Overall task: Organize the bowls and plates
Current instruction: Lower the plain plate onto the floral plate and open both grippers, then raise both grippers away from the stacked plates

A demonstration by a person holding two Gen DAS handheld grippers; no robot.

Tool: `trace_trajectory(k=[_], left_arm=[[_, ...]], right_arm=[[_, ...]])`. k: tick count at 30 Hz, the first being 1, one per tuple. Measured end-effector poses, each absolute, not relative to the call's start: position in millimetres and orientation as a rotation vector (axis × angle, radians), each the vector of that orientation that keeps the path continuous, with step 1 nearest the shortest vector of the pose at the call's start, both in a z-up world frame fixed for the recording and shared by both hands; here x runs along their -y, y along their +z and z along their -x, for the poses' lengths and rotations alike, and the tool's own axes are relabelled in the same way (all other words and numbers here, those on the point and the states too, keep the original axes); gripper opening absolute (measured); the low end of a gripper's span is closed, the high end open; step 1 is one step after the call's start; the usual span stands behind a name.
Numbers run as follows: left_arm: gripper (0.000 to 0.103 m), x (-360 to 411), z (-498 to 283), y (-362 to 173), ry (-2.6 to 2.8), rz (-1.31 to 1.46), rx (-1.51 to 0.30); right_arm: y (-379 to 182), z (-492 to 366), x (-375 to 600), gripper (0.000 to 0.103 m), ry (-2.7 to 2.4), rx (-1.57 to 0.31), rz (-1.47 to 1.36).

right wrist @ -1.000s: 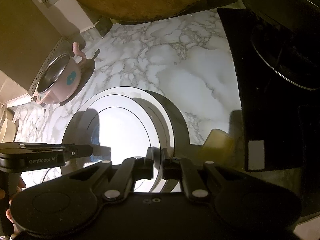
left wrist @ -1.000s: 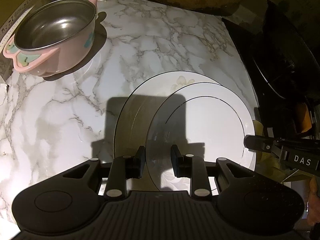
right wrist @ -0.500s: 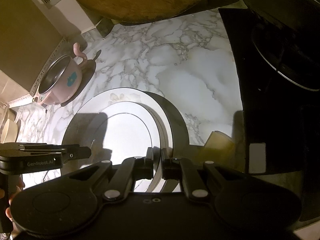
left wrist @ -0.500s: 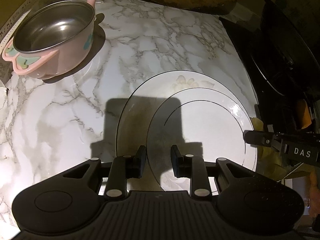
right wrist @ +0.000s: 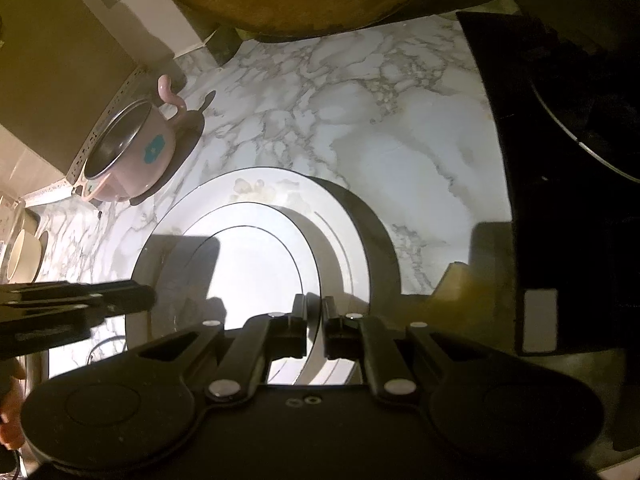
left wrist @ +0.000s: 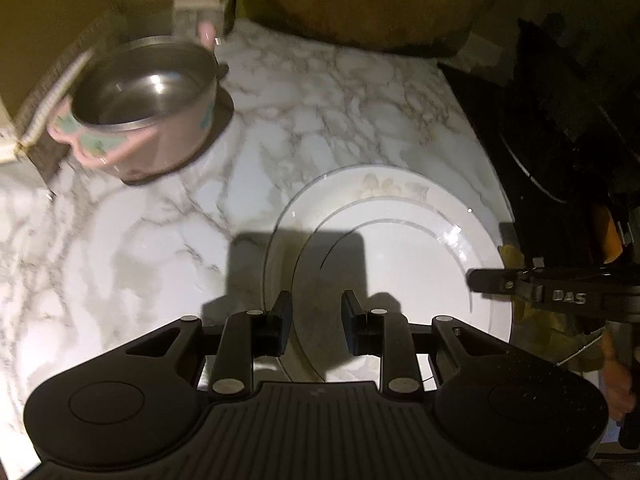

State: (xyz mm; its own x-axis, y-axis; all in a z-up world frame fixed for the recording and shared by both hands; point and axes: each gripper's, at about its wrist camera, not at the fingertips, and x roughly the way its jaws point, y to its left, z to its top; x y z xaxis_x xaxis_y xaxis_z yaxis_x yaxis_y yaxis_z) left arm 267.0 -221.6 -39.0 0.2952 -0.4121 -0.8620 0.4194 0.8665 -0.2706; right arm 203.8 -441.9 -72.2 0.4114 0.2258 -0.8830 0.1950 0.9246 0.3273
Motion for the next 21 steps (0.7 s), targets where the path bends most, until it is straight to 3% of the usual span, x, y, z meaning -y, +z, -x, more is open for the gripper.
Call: trace_trajectory(k=[13,21], left_arm=[[0.026,203.8,-234.7,17.4,-0.560,-0.008,-0.965],[0.026,194.0,-223.1,23.5,-0.563,0.003,-0.941]], right_arm=[[-79.1,-209.1,433.3,0.012,0.013,-1.162,-0.367],[-68.4,-203.6,424.9,0.023,0.010,-1.144,-0.322]])
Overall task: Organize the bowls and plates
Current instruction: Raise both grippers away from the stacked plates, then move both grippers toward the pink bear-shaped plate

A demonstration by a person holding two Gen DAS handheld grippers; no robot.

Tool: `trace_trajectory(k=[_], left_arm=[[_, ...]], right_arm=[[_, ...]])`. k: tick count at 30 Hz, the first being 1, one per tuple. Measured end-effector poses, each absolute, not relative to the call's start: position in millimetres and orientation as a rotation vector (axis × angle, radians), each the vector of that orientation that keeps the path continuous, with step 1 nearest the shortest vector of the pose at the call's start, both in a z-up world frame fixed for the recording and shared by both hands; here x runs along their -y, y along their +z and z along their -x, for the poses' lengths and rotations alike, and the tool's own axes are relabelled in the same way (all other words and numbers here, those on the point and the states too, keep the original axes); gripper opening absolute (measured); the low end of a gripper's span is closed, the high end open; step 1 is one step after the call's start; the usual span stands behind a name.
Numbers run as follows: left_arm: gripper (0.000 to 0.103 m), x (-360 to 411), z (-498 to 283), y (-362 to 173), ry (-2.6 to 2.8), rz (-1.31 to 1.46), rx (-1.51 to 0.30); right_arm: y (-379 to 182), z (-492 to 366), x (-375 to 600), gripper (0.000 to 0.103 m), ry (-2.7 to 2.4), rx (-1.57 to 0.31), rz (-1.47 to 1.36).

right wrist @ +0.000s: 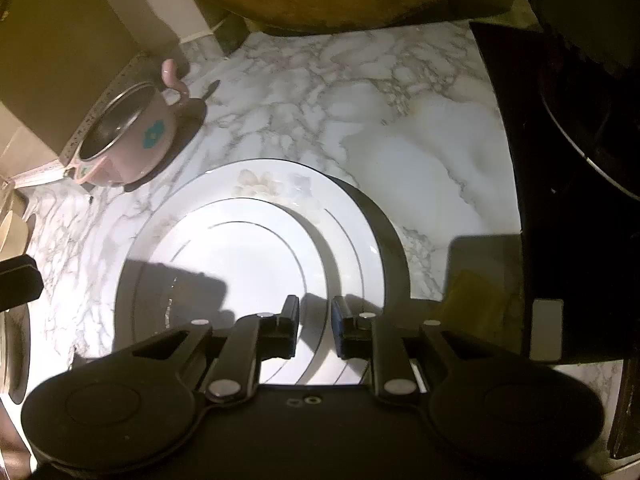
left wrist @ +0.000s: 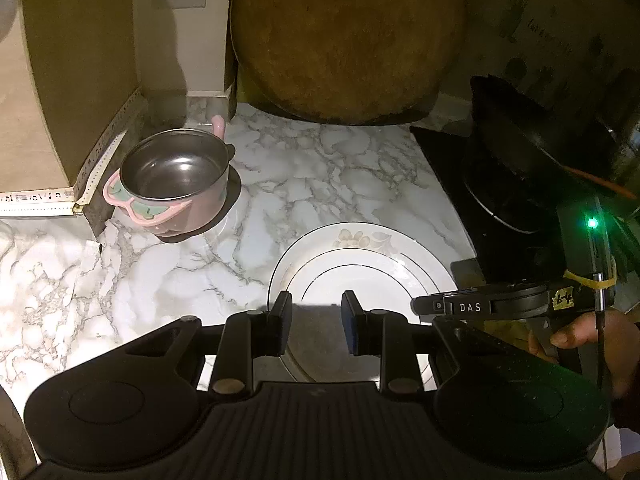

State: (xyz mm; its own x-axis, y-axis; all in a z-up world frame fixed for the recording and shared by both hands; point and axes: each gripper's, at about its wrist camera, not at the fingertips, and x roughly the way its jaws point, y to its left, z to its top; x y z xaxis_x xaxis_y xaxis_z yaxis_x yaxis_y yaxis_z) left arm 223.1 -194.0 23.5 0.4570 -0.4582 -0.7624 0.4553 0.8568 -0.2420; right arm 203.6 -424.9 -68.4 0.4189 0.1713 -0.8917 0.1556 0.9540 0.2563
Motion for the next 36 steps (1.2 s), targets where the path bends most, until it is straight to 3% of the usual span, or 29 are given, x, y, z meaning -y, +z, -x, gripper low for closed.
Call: trace_trajectory(k=[5,16,18,28,29,31,32,36], left_arm=[[0.026,185.5,-216.8,30.0,-0.560,0.009,-0.911],[0.029,153.7,-200.6,37.3,-0.510,0.033,-0.881],[0.030,146.7,-197.8,38.0,-0.494,0.036,-0.876],[0.031,95.8,-176.4,36.9,-0.396,0.083,-0.860],[0.034,90.0,-173.9,36.6,-0.385,0.093,-0.859],[0.065,78.8,-168.1,36.4,-0.364,0.111,-0.848],[0.069,73.3,-164.3,37.2,-0.347,0.117,-0.835],[0.070,56.6,-152.7,40.5,-0.306,0.119,-0.809]], right_arm=[[-47.3,-196.0,413.8,0.033,0.039,-1.088,-0.279],[3.2,-183.1,376.4,0.042,0.128,-0.948,-0.216],[9.6,-181.9,368.1,0.049,0.150,-0.928,-0.207],[29.6,-179.8,316.2,0.064,0.291,-0.882,-0.156],[29.9,-181.0,311.6,0.064,0.303,-0.887,-0.162],[30.6,-181.8,300.3,0.064,0.329,-0.889,-0.157],[31.4,-181.6,295.3,0.066,0.339,-0.887,-0.147],[34.5,-177.3,274.3,0.073,0.392,-0.879,-0.115]])
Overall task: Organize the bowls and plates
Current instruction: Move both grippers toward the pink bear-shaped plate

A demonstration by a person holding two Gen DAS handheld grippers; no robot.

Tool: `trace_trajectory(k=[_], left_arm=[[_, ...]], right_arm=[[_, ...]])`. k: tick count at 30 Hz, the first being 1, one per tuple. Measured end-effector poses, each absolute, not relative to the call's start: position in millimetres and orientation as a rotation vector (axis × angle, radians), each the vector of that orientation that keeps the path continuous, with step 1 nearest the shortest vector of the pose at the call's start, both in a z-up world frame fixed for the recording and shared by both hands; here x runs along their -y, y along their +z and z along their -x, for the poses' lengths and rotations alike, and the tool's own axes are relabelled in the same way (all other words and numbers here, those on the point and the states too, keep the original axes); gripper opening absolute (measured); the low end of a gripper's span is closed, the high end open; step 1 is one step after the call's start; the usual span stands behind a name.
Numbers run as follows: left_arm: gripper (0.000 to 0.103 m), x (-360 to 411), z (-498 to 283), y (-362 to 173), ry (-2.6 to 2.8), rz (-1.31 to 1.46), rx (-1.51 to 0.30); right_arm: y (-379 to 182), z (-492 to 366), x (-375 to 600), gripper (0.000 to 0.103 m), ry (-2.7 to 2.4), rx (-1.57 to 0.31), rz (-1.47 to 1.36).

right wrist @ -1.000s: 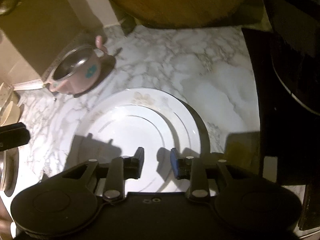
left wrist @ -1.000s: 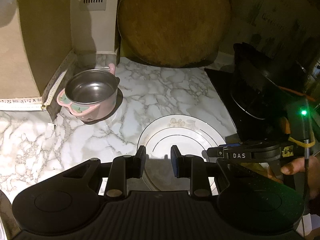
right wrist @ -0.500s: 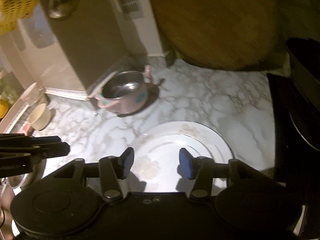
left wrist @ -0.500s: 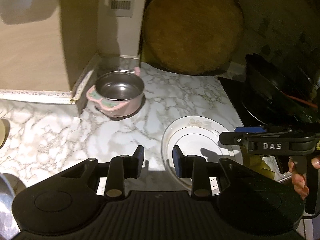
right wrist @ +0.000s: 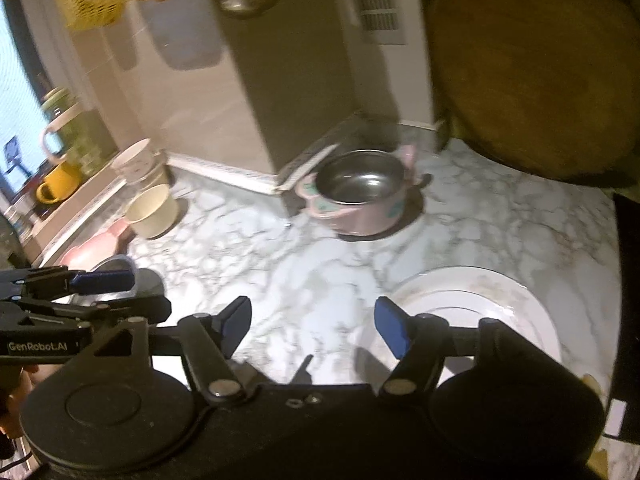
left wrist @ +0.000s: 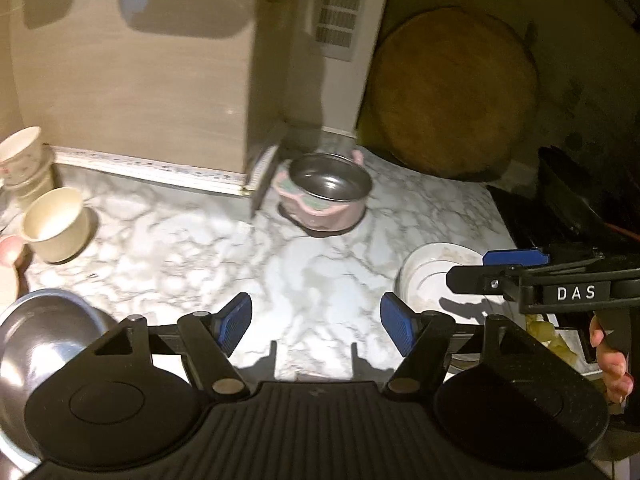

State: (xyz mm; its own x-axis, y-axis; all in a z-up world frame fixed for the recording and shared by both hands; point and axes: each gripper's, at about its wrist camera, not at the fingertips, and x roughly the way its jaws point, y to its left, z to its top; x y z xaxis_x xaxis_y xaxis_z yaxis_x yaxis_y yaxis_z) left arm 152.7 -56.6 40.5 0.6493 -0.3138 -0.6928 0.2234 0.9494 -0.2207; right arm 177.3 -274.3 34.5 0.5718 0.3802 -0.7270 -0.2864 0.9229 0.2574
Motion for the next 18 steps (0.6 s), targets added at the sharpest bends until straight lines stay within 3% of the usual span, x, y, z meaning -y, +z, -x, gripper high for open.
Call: trace_trajectory(k=[8,15,18], left_arm=[[0.076,21.8,-143.4,36.5,-0.211,0.172,-0.802],[0.080,-7.4,-142.9,32.0,-0.119,0.206,-0.797],[0.080,-19.6,-142.7,29.7,-0.088,0.212,-0.789]], right_arm=[[33.2,-182.4,246.5,0.082,0.439,-0.882,-0.076],[33.6,-193.2,221.2,0.100,0.481,-0.876,-0.053],[34.4,-203.5,205.5,0.102,0.513,-0.885,-0.042]])
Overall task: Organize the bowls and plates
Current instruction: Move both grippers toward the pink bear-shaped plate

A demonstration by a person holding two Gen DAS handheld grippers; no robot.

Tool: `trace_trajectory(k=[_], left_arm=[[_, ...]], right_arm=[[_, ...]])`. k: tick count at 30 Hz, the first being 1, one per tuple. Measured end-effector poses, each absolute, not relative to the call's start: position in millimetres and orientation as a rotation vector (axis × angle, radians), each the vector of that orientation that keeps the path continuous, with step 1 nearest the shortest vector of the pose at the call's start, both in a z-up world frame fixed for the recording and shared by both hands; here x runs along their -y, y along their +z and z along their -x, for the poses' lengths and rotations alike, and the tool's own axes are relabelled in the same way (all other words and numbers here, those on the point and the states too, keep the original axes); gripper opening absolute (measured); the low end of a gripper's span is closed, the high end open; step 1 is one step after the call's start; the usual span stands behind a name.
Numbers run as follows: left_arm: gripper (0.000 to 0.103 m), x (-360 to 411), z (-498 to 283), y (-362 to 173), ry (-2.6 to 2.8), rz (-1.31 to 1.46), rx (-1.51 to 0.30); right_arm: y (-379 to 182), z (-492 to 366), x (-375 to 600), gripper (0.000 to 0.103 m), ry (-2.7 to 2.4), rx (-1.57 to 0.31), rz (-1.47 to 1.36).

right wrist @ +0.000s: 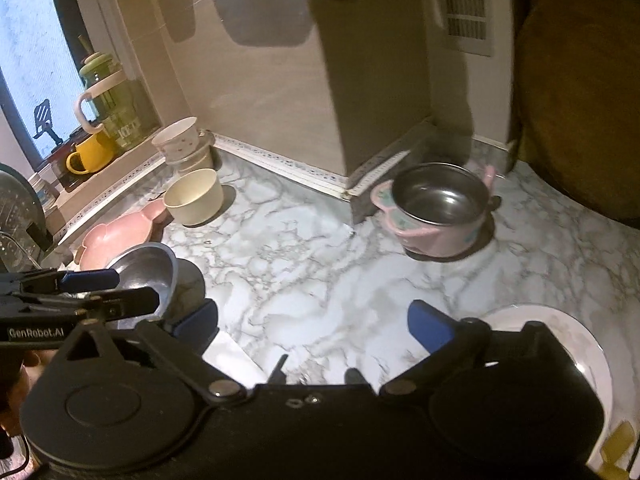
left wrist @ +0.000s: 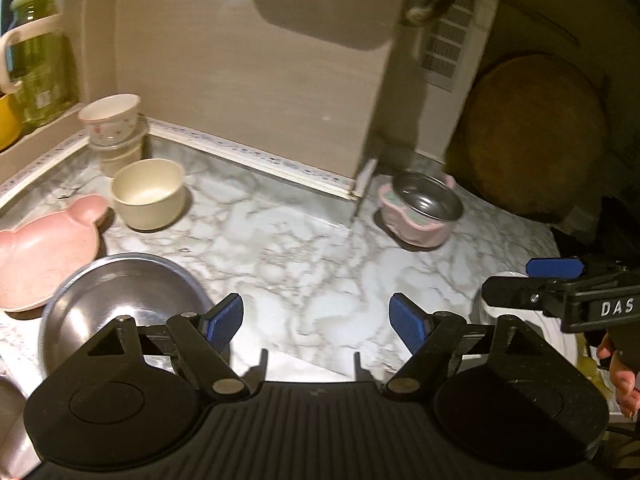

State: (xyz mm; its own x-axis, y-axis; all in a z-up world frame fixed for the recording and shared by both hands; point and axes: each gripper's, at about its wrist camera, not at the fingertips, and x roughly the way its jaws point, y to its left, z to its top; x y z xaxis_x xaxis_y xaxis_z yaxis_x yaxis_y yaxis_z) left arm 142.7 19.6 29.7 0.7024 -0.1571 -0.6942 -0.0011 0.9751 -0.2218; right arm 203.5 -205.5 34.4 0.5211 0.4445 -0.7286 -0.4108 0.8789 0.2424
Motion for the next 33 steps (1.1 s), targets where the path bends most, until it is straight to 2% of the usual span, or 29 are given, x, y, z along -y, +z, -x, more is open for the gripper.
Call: trace_trajectory(k=[8,16,24,33], left_arm=[[0.081,-70.6,-151.2,30.2,0.038,0.237,-0.793],[0.081,-158.9,-161.5,28.0,0.248,0.248,-0.793],[0.081,-249.9,-174.5,-6.3,0.484,0.287,-0.829],[0.081,-301.2,-191.0,-43.8,0.553,0.367,-0.898]], right_arm=[[38.7,-232.7,145.3,0.102,0.614,-0.906,0.017],[31.4,-271.7,65.3,0.102,0.701,-0.962,0.056],[16.1,-303.9,-23.6,0.102,0.774,-1.005,0.102],[-20.8,-324.7,-102.8,0.100,0.844,-1.120,0.113]])
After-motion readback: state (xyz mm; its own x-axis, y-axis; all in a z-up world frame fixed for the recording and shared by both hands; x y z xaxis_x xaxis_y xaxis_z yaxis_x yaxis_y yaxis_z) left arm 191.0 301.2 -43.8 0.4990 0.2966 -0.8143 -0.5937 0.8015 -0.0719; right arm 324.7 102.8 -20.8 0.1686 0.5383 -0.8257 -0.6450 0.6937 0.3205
